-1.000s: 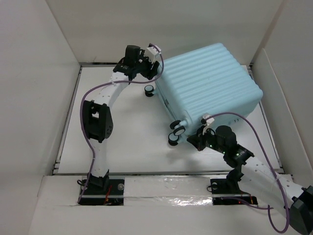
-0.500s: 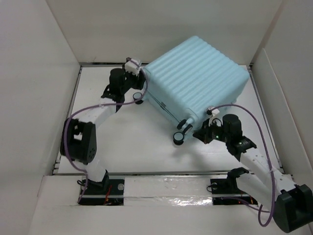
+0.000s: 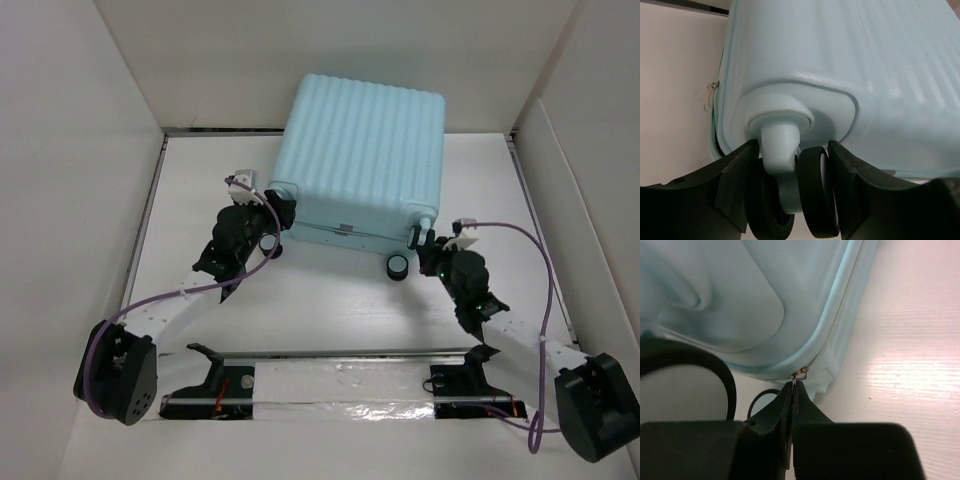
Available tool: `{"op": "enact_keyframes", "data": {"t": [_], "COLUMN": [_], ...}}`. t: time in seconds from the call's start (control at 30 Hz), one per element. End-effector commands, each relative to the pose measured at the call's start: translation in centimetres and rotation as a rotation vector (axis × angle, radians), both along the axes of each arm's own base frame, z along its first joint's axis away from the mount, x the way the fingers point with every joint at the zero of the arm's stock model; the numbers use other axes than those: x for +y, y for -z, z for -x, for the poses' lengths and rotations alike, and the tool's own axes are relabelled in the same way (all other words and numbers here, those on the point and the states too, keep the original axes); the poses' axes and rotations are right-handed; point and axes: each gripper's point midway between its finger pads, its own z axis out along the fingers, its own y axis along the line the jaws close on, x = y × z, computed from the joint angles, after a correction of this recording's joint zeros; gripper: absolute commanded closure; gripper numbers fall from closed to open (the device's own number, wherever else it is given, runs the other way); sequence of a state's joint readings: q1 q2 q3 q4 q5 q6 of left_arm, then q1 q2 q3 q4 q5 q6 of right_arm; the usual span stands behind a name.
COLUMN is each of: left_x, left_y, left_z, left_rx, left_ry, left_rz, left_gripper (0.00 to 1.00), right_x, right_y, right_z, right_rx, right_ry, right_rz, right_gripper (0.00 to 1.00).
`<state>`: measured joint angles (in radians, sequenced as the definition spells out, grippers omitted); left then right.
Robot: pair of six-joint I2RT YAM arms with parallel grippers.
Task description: Pack the luggage
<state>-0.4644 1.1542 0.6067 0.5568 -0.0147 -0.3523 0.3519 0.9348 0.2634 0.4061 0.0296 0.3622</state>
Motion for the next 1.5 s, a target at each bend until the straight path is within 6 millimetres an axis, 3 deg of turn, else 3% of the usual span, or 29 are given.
{"op": "enact_keyframes", "data": {"t": [0.0, 0.07, 0.1, 0.13, 0.2, 0.23, 0.4, 0.5, 0.53, 0.57, 0.6, 0.63, 0.67, 0.7, 0.77, 0.8, 0.87, 0.9, 1.0, 1.07, 1.1, 1.13, 1.17, 1.2, 1.23, 1.27, 1.3, 1.37, 1.47], "left_x": [-9.5, -10.8, -11.3, -12.3, -13.1, -13.1, -13.0, -12.1, -11.5, -10.7, -9.8, -9.4, -9.3, -9.3, -10.4, -10.9, -12.1, -12.3, -14.2, -15.0, -15.0, -15.0, -14.9, -14.9, -15.3, -15.8, -16.5, -17.0, -16.7], "left_y": [-1.8, -2.6, -2.4, -2.6, -3.5, -3.4, -5.7, -6.8, -7.2, -8.5, -9.1, -9.6, -10.2, -10.4, -10.4, -10.0, -8.6, -9.1, -7.8, -7.3, -7.6, -7.2, -7.1, -7.0, -6.6, -6.0, -5.9, -5.2, -6.0], "left_z": [7.8, 8.7, 9.3, 10.2, 11.2, 11.2, 12.4, 12.6, 12.2, 12.5, 12.0, 12.1, 12.5, 12.5, 13.2, 13.4, 13.9, 14.1, 15.4, 15.5, 15.6, 15.8, 15.8, 15.9, 16.6, 16.9, 18.0, 17.9, 18.3], "left_rx": [0.111, 0.105, 0.112, 0.118, 0.105, 0.113, 0.081, 0.059, 0.052, 0.026, 0.009, 0.000, -0.005, -0.003, 0.012, 0.022, 0.064, 0.059, 0.109, 0.121, 0.116, 0.126, 0.124, 0.129, 0.143, 0.167, 0.172, 0.185, 0.165], "left_ry": [0.450, 0.491, 0.507, 0.533, 0.573, 0.572, 0.618, 0.585, 0.561, 0.556, 0.532, 0.532, 0.539, 0.541, 0.584, 0.591, 0.607, 0.624, 0.686, 0.692, 0.700, 0.703, 0.702, 0.704, 0.727, 0.739, 0.773, 0.763, 0.783], "left_rz": [0.261, 0.295, 0.297, 0.304, 0.363, 0.373, 0.456, 0.476, 0.489, 0.513, 0.532, 0.547, 0.565, 0.571, 0.580, 0.575, 0.560, 0.602, 0.606, 0.611, 0.624, 0.633, 0.635, 0.637, 0.638, 0.643, 0.647, 0.635, 0.663], "left_gripper": [1.00, 1.00, 1.00, 1.00, 1.00, 1.00, 1.00, 1.00, 1.00, 1.00, 1.00, 1.00, 1.00, 1.00, 1.00, 1.00, 1.00, 1.00, 1.00, 1.00, 1.00, 1.00, 1.00, 1.00, 1.00, 1.00, 1.00, 1.00, 1.00], "right_x": [10.4, 10.6, 11.9, 12.8, 14.0, 15.6, 18.9, 21.7, 21.5, 20.9, 21.9, 22.1, 21.6, 21.4, 20.7, 18.8, 18.7, 19.0, 22.4, 25.2, 26.7, 26.5, 25.6, 24.0, 22.0, 20.7, 21.0, 23.2, 26.5], "right_y": [-3.4, -3.7, -3.4, -5.0, -5.9, -6.9, -7.9, -8.9, -8.6, -10.0, -9.3, -10.5, -11.4, -10.6, -10.0, -9.1, -8.8, -9.1, -8.9, -7.9, -8.0, -11.0, -10.0, -8.7, -4.1, -3.1, -3.5, -5.3, -5.1], "right_z": [5.6, 4.9, 5.5, 4.8, 4.1, 4.1, 4.5, 6.2, 6.6, 6.8, 9.7, 11.1, 12.1, 12.7, 10.8, 7.1, 5.2, 4.6, 3.4, 4.5, 7.2, 7.6, 7.7, 6.1, 4.9, 4.1, 3.6, 4.0, 5.3], "right_rx": [-0.098, -0.120, -0.113, -0.137, -0.150, -0.169, -0.209, -0.263, -0.254, -0.289, -0.301, -0.380, -0.421, -0.409, -0.331, -0.261, -0.158, -0.168, -0.156, -0.237, -0.291, -0.393, -0.361, -0.321, -0.154, -0.105, -0.120, -0.219, -0.207], "right_ry": [-0.297, -0.187, -0.208, -0.195, -0.193, -0.221, -0.253, -0.462, -0.494, -0.520, -0.717, -0.818, -0.857, -0.877, -0.754, -0.517, -0.370, -0.343, -0.332, -0.488, -0.660, -0.655, -0.642, -0.517, -0.372, -0.275, -0.265, -0.382, -0.517], "right_rz": [-0.293, -0.270, -0.232, -0.229, -0.205, -0.197, -0.128, -0.066, -0.043, -0.057, -0.065, -0.087, -0.115, -0.125, -0.137, -0.097, -0.062, -0.047, 0.013, 0.032, -0.032, -0.197, -0.220, -0.190, -0.050, 0.014, 0.039, 0.014, -0.027], "right_gripper": [1.00, 1.00, 1.00, 1.00, 1.00, 1.00, 1.00, 1.00, 1.00, 1.00, 1.00, 1.00, 1.00, 1.00, 1.00, 1.00, 1.00, 1.00, 1.00, 1.00, 1.00, 1.00, 1.00, 1.00, 1.00, 1.00, 1.00, 1.00, 1.00]}}
